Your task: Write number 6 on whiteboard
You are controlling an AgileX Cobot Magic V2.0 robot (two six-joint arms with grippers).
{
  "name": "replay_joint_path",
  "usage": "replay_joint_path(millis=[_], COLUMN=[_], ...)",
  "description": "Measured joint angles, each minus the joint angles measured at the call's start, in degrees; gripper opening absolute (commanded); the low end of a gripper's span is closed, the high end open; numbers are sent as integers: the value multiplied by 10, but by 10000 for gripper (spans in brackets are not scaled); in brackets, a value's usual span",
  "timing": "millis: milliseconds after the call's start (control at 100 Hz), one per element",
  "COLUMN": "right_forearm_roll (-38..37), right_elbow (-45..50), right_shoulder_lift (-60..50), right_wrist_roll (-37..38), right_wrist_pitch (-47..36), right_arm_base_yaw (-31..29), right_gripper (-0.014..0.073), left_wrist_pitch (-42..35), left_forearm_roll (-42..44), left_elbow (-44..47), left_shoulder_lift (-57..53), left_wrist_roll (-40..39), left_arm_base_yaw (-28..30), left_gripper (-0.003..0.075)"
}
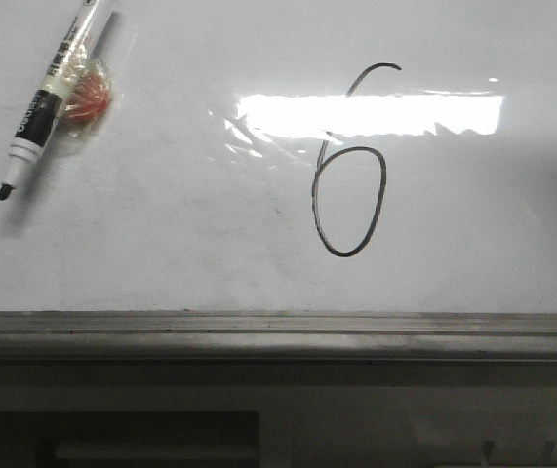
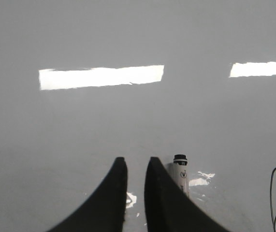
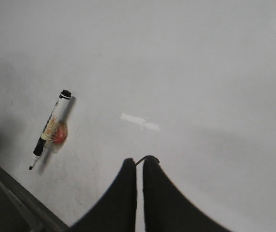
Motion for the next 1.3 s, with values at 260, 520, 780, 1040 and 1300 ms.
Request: replay_joint_path(millis=[260,520,780,1040,1300], right_forearm_roll=[4,4,4,5,5], right_elbow=[147,258,279,279,279], right_shoulder_lift=[-210,-352,-355,-355,-355], right_wrist_roll=[-45,-49,-50,-50,-50], right_wrist_pitch=[-76,-97,-104,-110,-113], right_arm_base_yaw=[0,0,0,-1,-1], right_gripper=[-53,-53,-53,-53,-53], left_wrist_pitch=[99,124,120,116,116], left_forearm_roll=[-5,0,-4,-17,-17], left_elbow=[107,196,210,211,211], left_shoulder_lift=[-118,-270,-288,-288,-288], left_wrist_roll=[27,27,26,26,26], left_arm_base_yaw=[0,0,0,0,0], left_gripper=[-20,-20,-20,-20,-20])
